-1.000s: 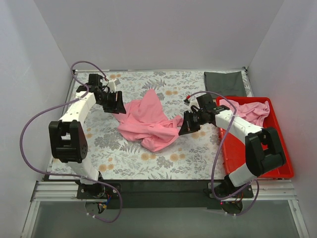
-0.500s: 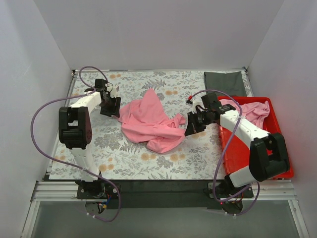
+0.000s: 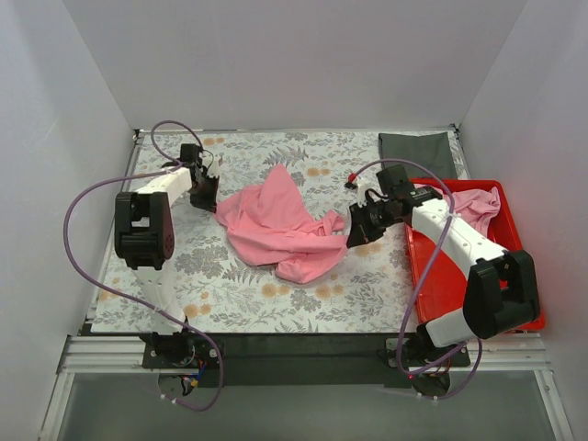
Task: Fold and stack the t-shirts
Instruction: Flatten the tshirt out
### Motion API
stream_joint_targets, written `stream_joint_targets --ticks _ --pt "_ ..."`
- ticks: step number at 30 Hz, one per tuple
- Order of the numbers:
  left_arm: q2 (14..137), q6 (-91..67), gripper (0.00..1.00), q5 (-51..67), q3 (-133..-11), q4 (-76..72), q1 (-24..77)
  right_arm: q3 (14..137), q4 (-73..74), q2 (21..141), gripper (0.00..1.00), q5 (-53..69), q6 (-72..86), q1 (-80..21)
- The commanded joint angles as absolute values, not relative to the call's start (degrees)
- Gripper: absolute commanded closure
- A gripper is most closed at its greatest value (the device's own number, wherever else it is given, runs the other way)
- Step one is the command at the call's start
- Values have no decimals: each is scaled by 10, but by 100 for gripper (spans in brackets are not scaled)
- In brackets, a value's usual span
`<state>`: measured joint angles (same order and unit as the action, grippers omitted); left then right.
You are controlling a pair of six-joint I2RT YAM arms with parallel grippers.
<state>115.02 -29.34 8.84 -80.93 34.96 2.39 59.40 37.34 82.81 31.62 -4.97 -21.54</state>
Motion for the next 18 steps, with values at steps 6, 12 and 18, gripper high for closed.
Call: stream_joint_targets --ticks 6,12,18 --pt "1065 -318 100 194 -970 436 -90 725 410 786 99 237 -180 -151" --pt "1001 -332 100 214 -1005 452 -117 838 406 800 99 200 -231 -113" --pt "957 -401 100 261 -1041 401 -184 955 381 806 99 149 -259 -88"
